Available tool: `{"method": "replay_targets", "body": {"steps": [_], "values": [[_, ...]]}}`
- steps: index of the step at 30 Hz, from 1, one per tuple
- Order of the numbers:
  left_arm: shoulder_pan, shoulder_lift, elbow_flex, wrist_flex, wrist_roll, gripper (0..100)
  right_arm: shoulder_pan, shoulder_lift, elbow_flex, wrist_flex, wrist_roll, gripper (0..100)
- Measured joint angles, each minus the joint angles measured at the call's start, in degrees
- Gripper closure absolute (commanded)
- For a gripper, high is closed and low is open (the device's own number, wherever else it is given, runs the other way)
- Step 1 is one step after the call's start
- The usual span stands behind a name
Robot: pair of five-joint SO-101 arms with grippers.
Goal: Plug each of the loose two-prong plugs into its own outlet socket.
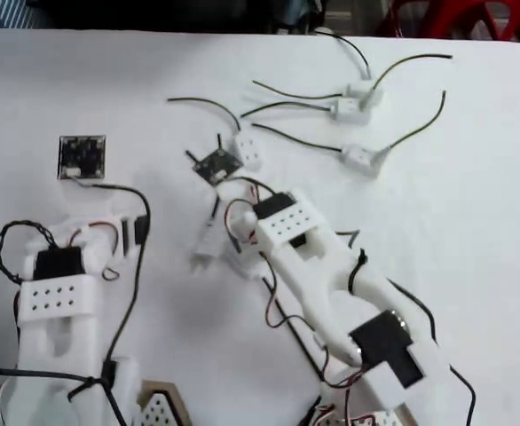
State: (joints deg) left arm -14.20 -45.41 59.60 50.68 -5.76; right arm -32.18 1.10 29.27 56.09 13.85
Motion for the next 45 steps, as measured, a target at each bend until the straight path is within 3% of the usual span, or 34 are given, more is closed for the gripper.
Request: {"method": "replay_targets", "body": {"steps": [8,18,24,32,38,45], "values": [[0.0,0.0,0.0,0.0,0.0,74,4.2,9.2,-7.4,-0.4,0.0,85.0],[0.0,0.0,0.0,0.0,0.0,74,4.1,13.9,-9.7,-0.2,0.0,85.1],[0.0,0.0,0.0,0.0,0.0,74,4.2,13.9,-9.7,-0.8,0.1,98.5],[0.0,0.0,0.0,0.0,0.0,74,4.4,13.7,-9.7,-2.4,0.1,97.6],[0.0,0.0,0.0,0.0,0.0,74,3.8,8.9,-9.5,-2.2,0.1,84.5],[0.0,0.0,0.0,0.0,0.0,74,3.8,6.9,-9.5,-0.4,0.1,84.4]]}}
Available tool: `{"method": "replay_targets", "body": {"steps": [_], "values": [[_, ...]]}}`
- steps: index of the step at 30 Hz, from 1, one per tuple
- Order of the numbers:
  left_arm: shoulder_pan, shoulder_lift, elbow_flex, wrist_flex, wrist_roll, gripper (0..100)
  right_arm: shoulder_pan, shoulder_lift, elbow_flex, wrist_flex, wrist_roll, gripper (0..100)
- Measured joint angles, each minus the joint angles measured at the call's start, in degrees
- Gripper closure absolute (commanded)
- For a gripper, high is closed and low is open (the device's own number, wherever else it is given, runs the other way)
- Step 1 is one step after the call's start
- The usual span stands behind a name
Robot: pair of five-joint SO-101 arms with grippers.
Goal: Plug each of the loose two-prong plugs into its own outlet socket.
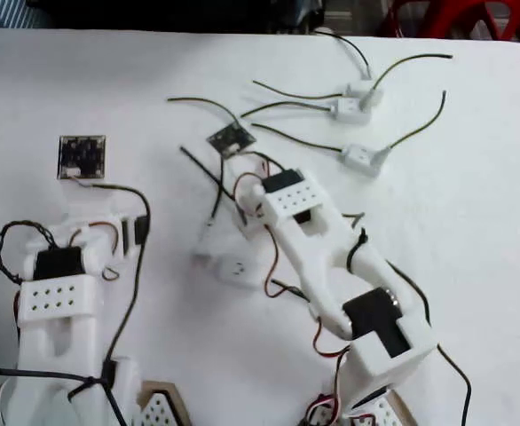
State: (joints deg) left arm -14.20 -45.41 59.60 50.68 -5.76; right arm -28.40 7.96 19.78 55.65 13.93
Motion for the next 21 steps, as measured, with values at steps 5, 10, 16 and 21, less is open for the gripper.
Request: {"method": "replay_targets", "body": {"steps": [5,10,16,21], "values": [[0.0,0.0,0.0,0.0,0.0,74,0.5,0.0,0.0,0.0,0.0,84.4],[0.0,0.0,0.0,0.0,0.0,74,0.1,0.0,0.0,0.4,0.0,84.4],[0.0,0.0,0.0,0.0,0.0,74,-2.9,1.5,0.0,0.4,0.0,84.4],[0.0,0.0,0.0,0.0,0.0,74,-3.0,4.7,-1.7,0.0,0.0,84.4]]}}
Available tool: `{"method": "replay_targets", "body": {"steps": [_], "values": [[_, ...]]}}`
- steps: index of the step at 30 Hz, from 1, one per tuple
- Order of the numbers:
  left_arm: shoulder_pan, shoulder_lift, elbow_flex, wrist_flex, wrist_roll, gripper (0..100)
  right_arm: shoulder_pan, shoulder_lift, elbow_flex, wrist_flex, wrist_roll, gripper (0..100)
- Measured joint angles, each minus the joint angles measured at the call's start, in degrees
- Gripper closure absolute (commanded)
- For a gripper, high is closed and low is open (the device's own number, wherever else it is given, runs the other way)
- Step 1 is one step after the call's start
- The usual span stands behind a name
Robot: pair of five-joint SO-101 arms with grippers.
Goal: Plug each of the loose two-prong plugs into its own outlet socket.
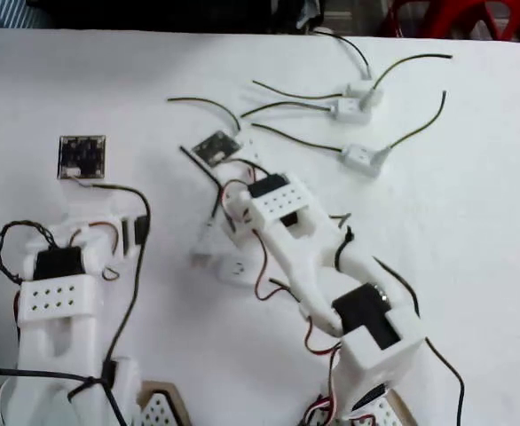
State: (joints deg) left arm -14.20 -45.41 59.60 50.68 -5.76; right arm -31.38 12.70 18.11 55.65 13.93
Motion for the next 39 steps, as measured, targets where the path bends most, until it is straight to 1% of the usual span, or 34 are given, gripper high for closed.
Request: {"method": "replay_targets", "body": {"steps": [4,9,12,20,22,25,28,30,39], "values": [[0.0,0.0,0.0,0.0,0.0,74,1.9,4.3,-4.0,-0.7,0.0,85.0],[0.0,0.0,0.0,0.0,0.0,74,4.7,8.3,-6.0,-0.8,4.0,94.5],[0.0,0.0,0.0,0.0,0.0,74,5.5,8.5,-6.5,-0.8,5.1,98.1],[0.0,0.0,0.0,0.0,0.0,74,5.6,8.5,-6.6,-0.8,5.4,97.4],[0.0,0.0,0.0,0.0,0.0,74,5.6,8.6,-6.9,-0.6,5.4,94.1],[0.0,0.0,0.0,0.0,0.0,74,5.5,9.0,-9.4,2.7,5.4,89.6],[0.0,0.0,0.0,0.0,0.0,74,5.1,9.7,-12.1,8.0,5.4,91.2],[0.0,0.0,0.0,0.0,0.0,74,5.1,9.8,-13.0,9.8,5.4,92.3],[0.0,0.0,0.0,0.0,0.0,74,5.6,9.8,-13.2,10.5,5.5,92.5]]}}
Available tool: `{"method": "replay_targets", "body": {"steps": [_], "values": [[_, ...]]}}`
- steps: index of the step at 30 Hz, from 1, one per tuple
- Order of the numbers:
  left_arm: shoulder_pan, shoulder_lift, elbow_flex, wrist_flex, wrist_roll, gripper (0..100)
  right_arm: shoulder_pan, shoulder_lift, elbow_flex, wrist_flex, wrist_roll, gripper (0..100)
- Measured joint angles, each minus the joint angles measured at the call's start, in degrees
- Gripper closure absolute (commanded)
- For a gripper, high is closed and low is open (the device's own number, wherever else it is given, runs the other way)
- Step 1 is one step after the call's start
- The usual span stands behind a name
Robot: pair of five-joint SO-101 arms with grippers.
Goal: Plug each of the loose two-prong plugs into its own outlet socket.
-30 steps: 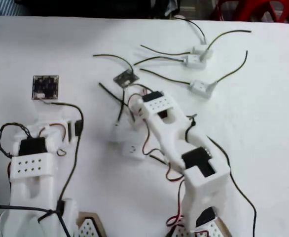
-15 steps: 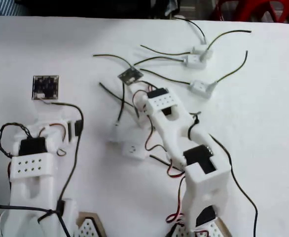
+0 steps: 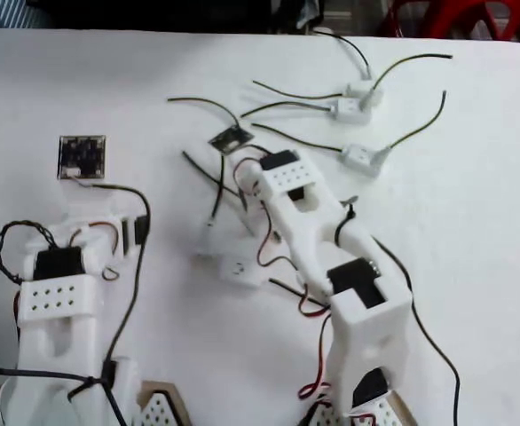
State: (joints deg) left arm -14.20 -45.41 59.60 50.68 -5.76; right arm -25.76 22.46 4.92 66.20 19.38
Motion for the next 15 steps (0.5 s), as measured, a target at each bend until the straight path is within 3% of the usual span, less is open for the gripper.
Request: {"method": "replay_targets", "body": {"steps": [6,15], "values": [[0.0,0.0,0.0,0.0,0.0,74,0.0,0.0,0.0,0.0,0.0,98.9],[0.0,0.0,0.0,0.0,0.0,74,-0.4,-7.0,-0.6,3.8,-0.6,98.1]]}}
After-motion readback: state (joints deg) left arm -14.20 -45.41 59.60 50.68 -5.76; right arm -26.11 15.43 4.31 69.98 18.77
